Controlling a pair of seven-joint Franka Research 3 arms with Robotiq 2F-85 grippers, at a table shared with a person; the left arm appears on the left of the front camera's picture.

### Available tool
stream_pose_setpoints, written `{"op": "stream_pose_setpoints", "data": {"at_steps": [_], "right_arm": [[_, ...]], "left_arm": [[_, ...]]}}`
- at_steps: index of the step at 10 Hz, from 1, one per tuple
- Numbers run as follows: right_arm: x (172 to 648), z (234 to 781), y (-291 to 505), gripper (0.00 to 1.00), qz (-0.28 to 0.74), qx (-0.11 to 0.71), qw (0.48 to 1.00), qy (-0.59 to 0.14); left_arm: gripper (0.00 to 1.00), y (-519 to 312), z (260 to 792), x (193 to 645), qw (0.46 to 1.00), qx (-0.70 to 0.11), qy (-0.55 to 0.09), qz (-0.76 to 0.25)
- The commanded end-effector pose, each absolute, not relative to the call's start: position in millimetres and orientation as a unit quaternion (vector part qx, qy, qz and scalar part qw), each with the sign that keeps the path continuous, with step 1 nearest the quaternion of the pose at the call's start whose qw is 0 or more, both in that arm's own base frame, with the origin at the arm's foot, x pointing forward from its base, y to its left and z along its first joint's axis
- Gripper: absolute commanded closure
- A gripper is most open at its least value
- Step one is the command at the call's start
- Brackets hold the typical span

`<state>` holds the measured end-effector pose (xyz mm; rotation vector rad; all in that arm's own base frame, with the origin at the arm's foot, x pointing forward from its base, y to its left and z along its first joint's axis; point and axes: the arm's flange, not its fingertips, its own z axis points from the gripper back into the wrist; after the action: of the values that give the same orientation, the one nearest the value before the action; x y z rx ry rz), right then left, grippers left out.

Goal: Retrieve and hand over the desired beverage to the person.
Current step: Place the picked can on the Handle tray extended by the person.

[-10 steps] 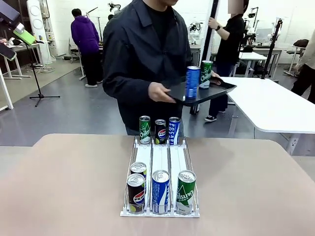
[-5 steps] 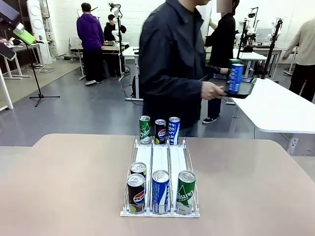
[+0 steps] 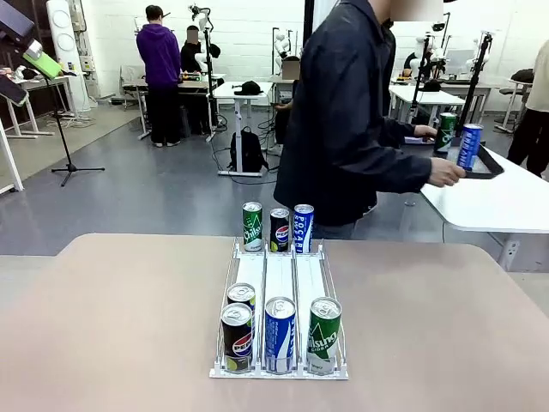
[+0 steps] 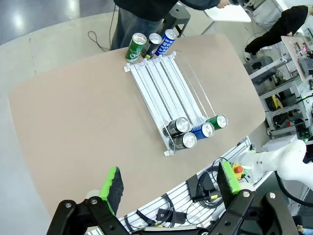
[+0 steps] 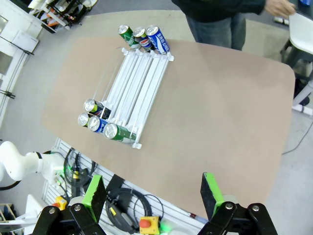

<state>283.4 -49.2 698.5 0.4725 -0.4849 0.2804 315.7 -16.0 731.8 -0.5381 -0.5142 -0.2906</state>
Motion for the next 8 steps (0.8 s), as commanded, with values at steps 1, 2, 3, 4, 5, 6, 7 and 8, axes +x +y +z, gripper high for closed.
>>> {"op": "stream_pose_setpoints", "data": {"at_steps": [1,2,3,4,5,6,7,8], "right_arm": [[283.3,697.6,-48.6,0.00,0.144,0.242,0.930,-0.238],[283.3,697.6,-48.6,0.00,0.144,0.242,0.930,-0.238],[283.3,697.6,-48.6,0.00,0.144,0.242,0.930,-0.238],[283.3,697.6,-48.6,0.00,0.144,0.242,0.930,-0.238],[283.3,697.6,-48.6,0.00,0.144,0.242,0.930,-0.238],[283.3,697.6,-48.6,0.00,0.144,0.242,0.930,-0.238],[283.3,697.6,-48.6,0.00,0.144,0.242,0.930,-0.238],[283.3,697.6,-48.6,0.00,0.144,0.242,0.930,-0.238]], "left_arm": [[0.00,-16.2,733.1,315.0,0.921,-0.263,-0.251,-0.141],[0.00,-16.2,733.1,315.0,0.921,-0.263,-0.251,-0.141],[0.00,-16.2,733.1,315.0,0.921,-0.263,-0.251,-0.141],[0.00,-16.2,733.1,315.0,0.921,-0.263,-0.251,-0.141],[0.00,-16.2,733.1,315.0,0.921,-0.263,-0.251,-0.141],[0.00,-16.2,733.1,315.0,0.921,-0.263,-0.251,-0.141],[0.00,-16.2,733.1,315.0,0.921,-0.263,-0.251,-0.141],[0.00,-16.2,733.1,315.0,0.921,-0.263,-0.251,-0.141]]}}
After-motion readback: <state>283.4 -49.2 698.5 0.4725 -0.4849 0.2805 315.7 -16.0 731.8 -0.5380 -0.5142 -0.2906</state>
